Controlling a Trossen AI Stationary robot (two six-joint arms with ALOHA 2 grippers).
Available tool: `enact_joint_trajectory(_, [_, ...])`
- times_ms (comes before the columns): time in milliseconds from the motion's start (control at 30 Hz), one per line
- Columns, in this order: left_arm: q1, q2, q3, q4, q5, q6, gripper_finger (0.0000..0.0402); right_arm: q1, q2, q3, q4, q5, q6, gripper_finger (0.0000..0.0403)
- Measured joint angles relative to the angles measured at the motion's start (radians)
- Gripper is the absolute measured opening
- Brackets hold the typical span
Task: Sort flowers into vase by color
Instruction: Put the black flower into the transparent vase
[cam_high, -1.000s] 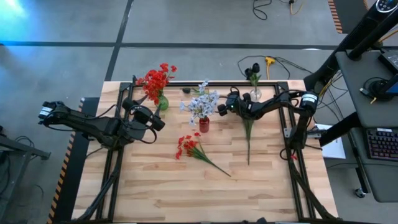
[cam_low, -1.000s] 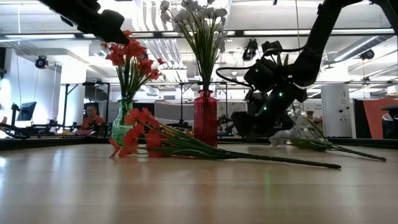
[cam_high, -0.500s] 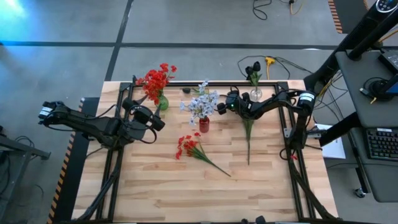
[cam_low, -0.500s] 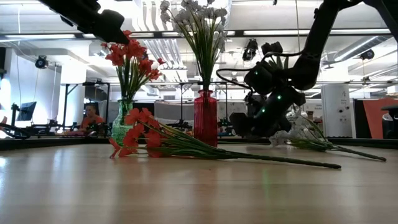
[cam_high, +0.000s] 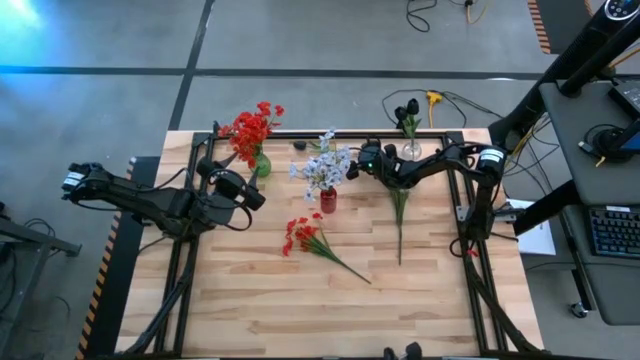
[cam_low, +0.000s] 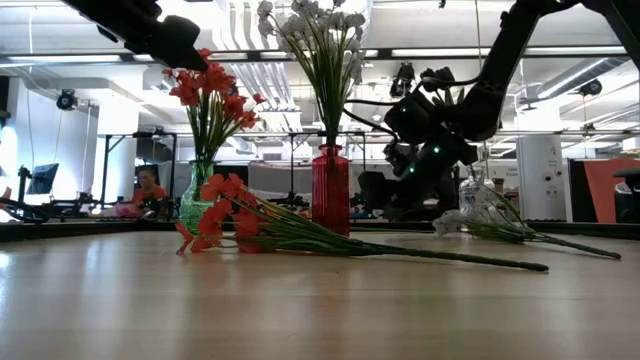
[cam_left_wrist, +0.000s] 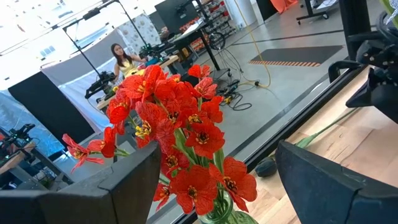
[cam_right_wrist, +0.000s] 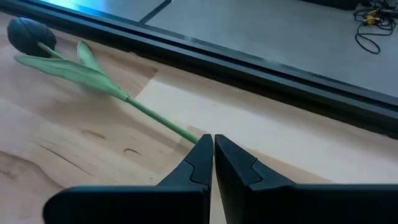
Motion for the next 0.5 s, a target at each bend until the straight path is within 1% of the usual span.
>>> enact_joint_trajectory(500, [0.0, 0.0, 0.0, 0.0, 0.0, 0.0, 0.0294, -0.017, 0.0, 0.004, -0.024, -0.016, 0.003, 0.0009])
